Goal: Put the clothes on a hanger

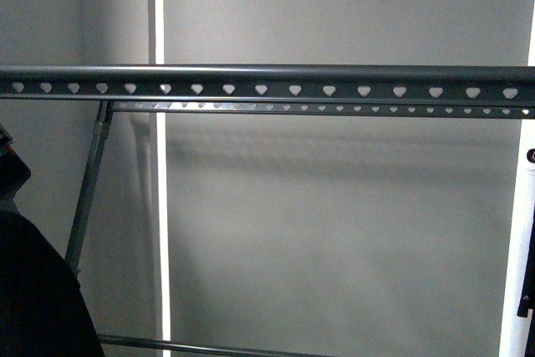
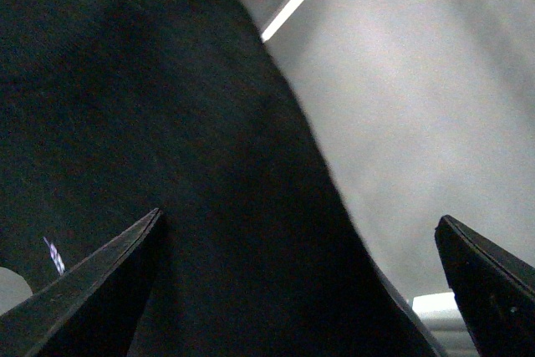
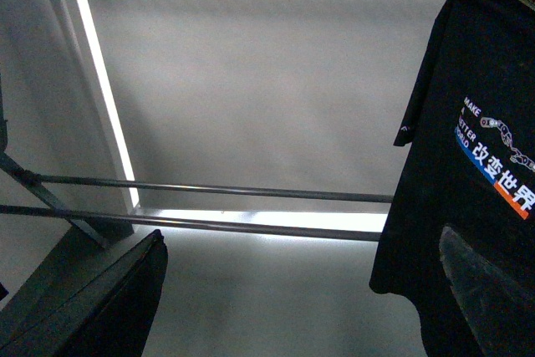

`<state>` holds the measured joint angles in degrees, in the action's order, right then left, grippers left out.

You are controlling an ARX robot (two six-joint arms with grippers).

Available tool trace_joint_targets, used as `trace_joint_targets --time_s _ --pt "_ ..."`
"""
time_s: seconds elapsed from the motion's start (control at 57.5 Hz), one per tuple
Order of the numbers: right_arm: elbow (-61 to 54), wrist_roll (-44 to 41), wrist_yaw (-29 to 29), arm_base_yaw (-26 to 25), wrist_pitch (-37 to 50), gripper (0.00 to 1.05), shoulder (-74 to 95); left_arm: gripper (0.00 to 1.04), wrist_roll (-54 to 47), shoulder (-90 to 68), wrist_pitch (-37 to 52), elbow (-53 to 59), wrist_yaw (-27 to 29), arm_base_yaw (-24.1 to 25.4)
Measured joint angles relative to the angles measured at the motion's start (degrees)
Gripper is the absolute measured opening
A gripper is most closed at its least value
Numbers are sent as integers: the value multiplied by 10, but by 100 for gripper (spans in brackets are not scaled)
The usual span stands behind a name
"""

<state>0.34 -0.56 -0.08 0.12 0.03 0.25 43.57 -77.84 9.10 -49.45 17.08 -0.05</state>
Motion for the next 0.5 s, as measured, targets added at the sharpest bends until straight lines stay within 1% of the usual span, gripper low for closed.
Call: trace_joint_targets --time_s 0.104,0.226,0.278,0.313,0.435,0.504 --pt "0 0 0 0 0 97 0 98 20 -42 -2 -37 10 23" --pt "0 0 0 0 0 97 0 98 27 -62 -5 -52 10 33" --pt "0 0 0 0 0 97 0 90 27 -63 -6 -52 10 34" --pt "0 0 0 0 0 97 0 86 27 -63 -7 -52 10 34" --pt "0 0 0 0 0 97 0 67 23 -63 -9 -51 6 33" --pt "0 0 0 0 0 97 0 59 18 -61 -9 -48 4 31"
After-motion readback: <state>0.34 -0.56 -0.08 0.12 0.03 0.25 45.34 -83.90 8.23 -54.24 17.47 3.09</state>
